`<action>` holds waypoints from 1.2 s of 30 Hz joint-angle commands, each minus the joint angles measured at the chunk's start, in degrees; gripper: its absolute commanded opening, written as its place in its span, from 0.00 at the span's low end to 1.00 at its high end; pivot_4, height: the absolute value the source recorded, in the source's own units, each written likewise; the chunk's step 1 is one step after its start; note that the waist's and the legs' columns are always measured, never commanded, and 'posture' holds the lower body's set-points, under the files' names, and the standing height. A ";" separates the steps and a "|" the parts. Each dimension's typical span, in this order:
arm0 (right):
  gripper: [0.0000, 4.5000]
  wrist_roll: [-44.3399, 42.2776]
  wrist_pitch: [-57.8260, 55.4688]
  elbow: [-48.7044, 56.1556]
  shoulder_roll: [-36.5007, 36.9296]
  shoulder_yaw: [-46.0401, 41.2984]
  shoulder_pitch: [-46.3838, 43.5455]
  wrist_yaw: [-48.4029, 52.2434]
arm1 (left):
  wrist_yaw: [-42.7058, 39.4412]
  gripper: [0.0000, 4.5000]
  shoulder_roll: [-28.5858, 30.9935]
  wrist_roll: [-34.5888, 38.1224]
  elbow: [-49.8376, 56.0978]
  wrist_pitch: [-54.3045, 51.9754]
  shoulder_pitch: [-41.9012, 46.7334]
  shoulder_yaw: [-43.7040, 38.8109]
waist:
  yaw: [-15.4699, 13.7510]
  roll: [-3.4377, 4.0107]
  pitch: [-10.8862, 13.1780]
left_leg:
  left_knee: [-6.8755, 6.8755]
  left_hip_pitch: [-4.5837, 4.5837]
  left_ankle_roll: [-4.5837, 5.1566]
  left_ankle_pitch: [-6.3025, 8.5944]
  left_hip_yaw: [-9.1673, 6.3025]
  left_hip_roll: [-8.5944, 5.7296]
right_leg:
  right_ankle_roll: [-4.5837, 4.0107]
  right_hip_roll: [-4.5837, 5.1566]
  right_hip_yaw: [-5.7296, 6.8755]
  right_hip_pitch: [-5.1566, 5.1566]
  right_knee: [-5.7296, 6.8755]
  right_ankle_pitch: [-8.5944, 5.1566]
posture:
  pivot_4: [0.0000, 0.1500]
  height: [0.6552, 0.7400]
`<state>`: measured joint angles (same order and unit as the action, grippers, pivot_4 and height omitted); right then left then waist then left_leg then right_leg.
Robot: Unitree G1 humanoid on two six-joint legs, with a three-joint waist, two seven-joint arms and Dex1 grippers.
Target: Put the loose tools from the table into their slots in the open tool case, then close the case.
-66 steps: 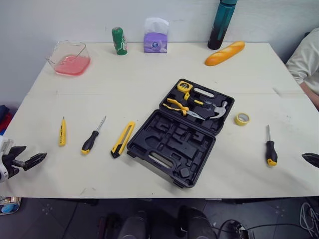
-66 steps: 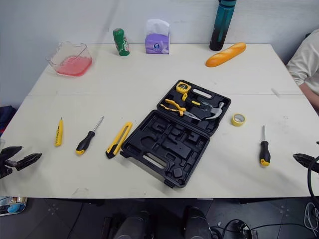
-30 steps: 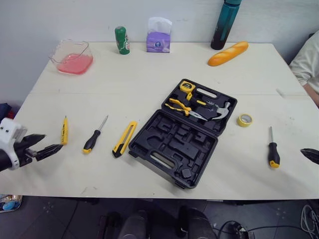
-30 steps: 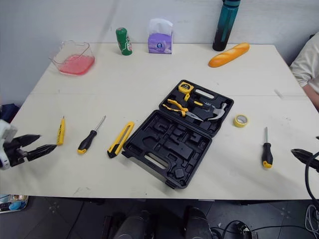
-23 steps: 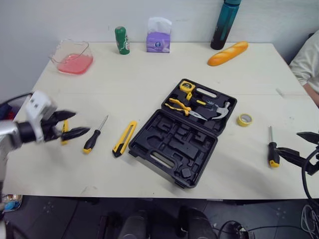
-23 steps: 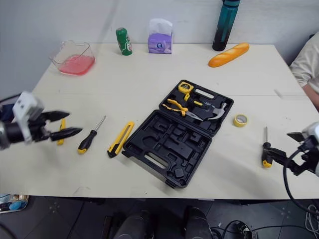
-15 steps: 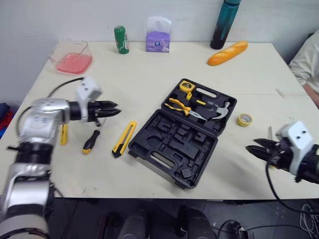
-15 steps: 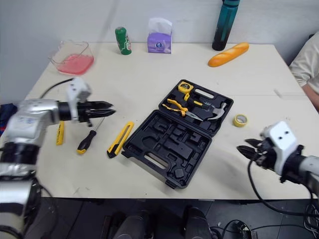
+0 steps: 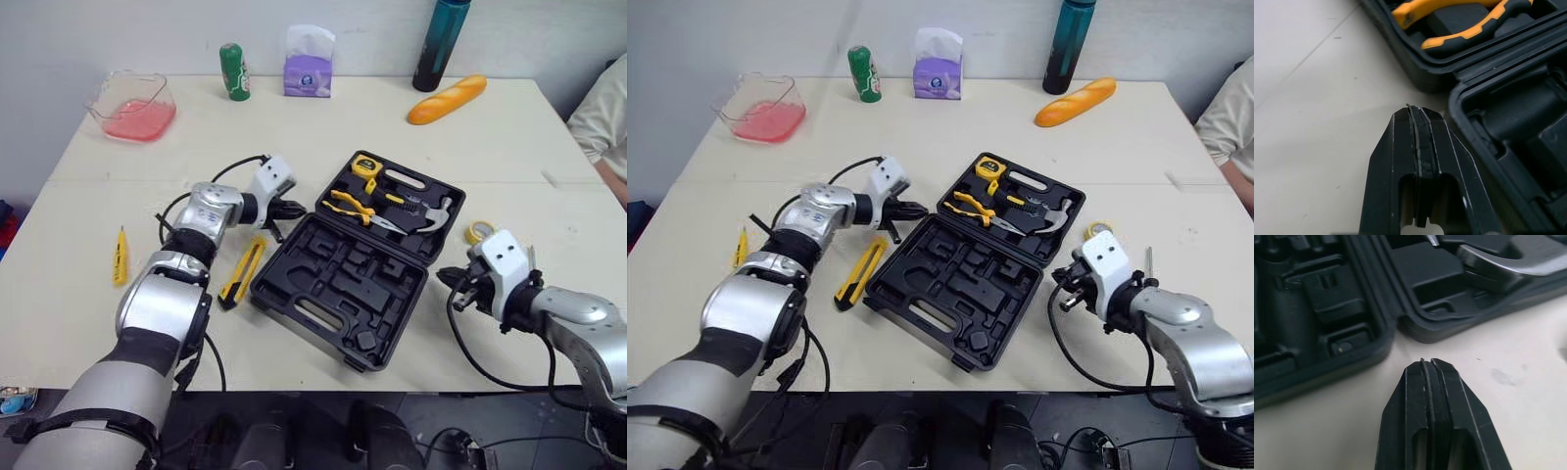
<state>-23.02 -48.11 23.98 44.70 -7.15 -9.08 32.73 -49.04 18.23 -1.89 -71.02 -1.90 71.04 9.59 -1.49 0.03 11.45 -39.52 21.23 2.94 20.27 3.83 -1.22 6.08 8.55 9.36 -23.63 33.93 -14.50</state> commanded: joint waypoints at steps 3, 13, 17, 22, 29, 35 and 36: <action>0.02 1.09 -1.09 0.61 -1.65 1.90 -2.20 -1.53 | 3.06 0.01 -1.82 -2.79 -2.48 2.31 2.24 -0.67 | 0.00 -0.01 0.00 | -0.09 0.01 0.01 0.00 -0.01 0.01 | 0.00 0.01 -0.01 0.00 0.07 0.02 | 1.00 0.90; 0.02 3.34 0.26 -2.28 -1.32 3.84 -5.09 0.01 | -3.96 0.01 -4.18 -2.89 -2.32 3.73 2.10 -1.88 | -0.03 -0.01 0.00 | -0.28 0.06 0.04 -0.01 -0.01 0.02 | 0.00 0.01 -0.03 0.01 0.10 0.12 | 1.00 0.90; 0.02 4.11 1.93 -3.18 1.44 3.74 -4.82 3.15 | -11.04 0.01 -4.95 -2.44 -0.28 4.04 1.03 -1.66 | -0.09 -0.01 0.00 | -0.36 0.15 0.10 0.03 -0.02 -0.01 | 0.02 0.03 0.01 0.01 0.06 0.13 | 1.00 0.90; 0.02 4.74 3.98 -5.61 4.71 2.64 -5.00 6.36 | -15.48 0.01 -4.67 -2.75 2.34 3.55 -0.25 -1.43 | -0.05 -0.01 0.00 | -0.42 0.19 0.12 0.04 -0.02 0.00 | 0.06 0.02 0.02 0.00 0.05 0.15 | 1.00 0.90; 0.02 6.07 6.84 -8.67 4.69 3.98 -6.77 8.69 | -16.74 0.01 -5.00 -2.78 5.02 2.56 -2.56 -1.19 | -0.02 -0.01 0.01 | -0.50 0.19 0.14 0.03 -0.03 0.01 | 0.08 0.03 -0.02 0.01 0.09 0.19 | 1.00 0.90; 0.02 8.46 9.15 -11.43 4.00 7.58 -11.30 11.44 | -20.63 0.01 -5.18 -1.84 16.43 -1.53 -9.12 0.38 | 0.12 0.00 0.00 | -0.52 0.17 0.14 0.03 0.00 0.01 | 0.07 0.02 -0.05 0.01 0.12 0.21 | 1.00 0.90; 0.02 9.16 9.77 -12.00 3.95 8.35 -12.13 12.01 | -20.97 0.01 -4.95 -1.78 19.28 -2.62 -10.63 0.77 | 0.14 0.00 0.00 | -0.52 0.17 0.14 0.03 0.00 0.02 | 0.07 0.02 -0.05 0.01 0.12 0.21 | 1.00 0.90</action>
<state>-12.76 -42.41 8.86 49.46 -0.34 -18.36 42.40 -66.41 16.01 -5.37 -57.36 -3.49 61.88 8.09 -1.35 0.03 11.45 -40.04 21.39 3.08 20.30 3.83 -1.20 6.15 8.57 9.31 -23.62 34.06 -14.29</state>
